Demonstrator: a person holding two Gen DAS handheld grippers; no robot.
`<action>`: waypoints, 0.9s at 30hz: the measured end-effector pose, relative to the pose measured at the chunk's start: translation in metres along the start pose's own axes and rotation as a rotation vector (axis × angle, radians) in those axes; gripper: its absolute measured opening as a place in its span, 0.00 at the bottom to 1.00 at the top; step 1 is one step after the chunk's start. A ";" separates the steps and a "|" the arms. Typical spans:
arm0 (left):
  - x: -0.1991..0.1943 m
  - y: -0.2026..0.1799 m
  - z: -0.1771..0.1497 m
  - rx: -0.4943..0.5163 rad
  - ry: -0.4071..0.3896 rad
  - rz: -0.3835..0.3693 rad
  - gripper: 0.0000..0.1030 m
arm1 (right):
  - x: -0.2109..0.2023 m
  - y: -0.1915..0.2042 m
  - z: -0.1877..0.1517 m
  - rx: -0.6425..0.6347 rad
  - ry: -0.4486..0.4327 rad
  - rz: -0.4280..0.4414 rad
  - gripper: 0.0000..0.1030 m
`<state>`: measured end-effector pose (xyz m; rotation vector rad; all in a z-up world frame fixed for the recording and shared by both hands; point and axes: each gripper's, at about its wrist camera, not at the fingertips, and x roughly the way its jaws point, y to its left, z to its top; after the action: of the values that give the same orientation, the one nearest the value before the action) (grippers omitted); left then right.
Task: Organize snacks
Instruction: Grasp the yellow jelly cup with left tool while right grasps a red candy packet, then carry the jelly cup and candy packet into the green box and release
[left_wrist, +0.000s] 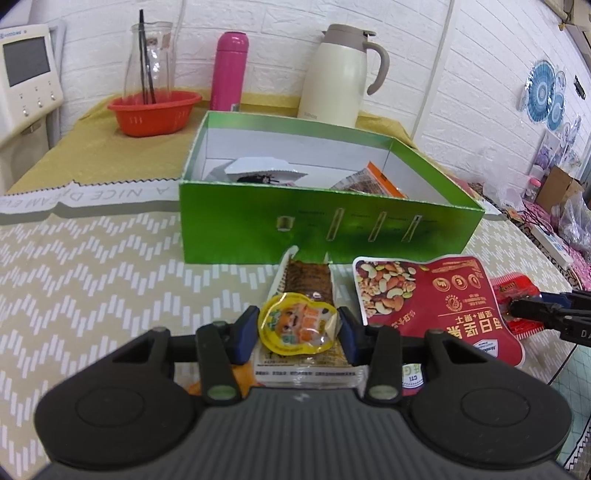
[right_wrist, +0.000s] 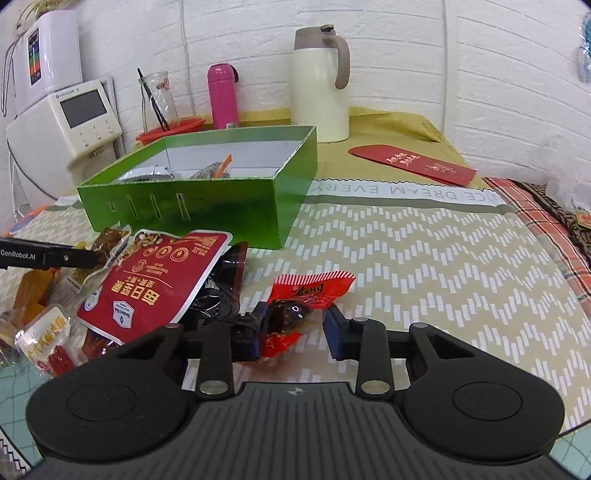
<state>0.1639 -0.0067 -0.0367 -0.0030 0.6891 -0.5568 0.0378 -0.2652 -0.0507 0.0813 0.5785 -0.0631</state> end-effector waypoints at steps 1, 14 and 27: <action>-0.004 0.000 -0.001 0.002 -0.011 0.005 0.42 | -0.005 -0.001 0.000 0.018 -0.016 0.002 0.38; -0.046 0.011 -0.012 -0.078 -0.079 0.016 0.37 | -0.038 0.016 -0.001 0.039 -0.107 0.061 0.30; -0.069 -0.007 0.015 -0.008 -0.171 0.026 0.37 | -0.023 0.025 0.039 0.232 -0.126 0.275 0.30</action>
<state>0.1259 0.0184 0.0171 -0.0483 0.5239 -0.5227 0.0417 -0.2429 -0.0039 0.3789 0.4278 0.1320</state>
